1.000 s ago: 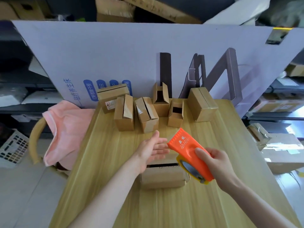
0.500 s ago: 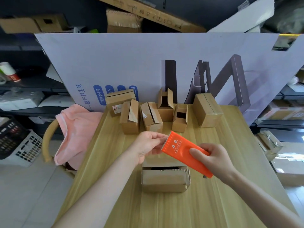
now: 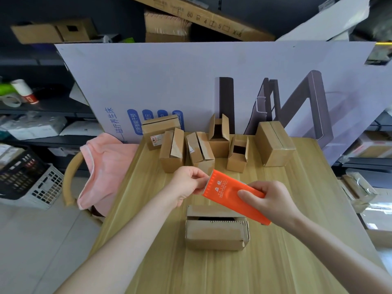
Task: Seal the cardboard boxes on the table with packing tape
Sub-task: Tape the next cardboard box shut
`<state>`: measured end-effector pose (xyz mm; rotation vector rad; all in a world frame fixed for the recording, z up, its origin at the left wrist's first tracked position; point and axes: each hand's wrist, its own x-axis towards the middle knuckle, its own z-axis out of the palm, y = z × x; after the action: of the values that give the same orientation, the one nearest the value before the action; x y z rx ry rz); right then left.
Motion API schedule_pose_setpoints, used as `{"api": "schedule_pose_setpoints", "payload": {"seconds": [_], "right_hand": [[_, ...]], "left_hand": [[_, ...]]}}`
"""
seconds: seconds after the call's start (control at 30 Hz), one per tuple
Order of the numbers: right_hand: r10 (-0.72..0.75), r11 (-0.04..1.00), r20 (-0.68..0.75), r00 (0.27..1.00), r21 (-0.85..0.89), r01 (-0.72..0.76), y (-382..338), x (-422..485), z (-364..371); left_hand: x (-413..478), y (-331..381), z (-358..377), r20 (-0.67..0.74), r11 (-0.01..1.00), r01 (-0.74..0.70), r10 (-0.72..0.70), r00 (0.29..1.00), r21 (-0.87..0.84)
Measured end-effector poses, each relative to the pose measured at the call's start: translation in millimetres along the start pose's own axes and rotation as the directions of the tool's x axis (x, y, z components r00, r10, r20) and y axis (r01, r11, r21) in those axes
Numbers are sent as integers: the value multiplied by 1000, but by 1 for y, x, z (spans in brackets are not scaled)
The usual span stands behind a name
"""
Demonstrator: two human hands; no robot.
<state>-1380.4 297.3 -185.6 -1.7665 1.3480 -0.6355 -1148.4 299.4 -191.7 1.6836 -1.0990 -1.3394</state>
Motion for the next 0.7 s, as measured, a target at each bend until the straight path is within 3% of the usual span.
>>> {"api": "schedule_pose_setpoints", "payload": {"seconds": [0.3, 0.4, 0.53, 0.7], "right_hand": [[24, 971, 29, 999, -240, -16, -17, 5, 10], [67, 968, 72, 995, -245, -48, -8, 2, 6], [154, 969, 114, 982, -212, -128, 12, 0, -11], [253, 881, 171, 952, -448, -153, 31, 16, -24]], "left_hand": [[18, -28, -5, -171, 980, -19, 53, 984, 198], [19, -41, -21, -234, 961, -14, 81, 969, 276], [14, -69, -51, -358, 938, 98, 30, 933, 333], [-4, -113, -66, -434, 948, 210, -88, 897, 240]]}}
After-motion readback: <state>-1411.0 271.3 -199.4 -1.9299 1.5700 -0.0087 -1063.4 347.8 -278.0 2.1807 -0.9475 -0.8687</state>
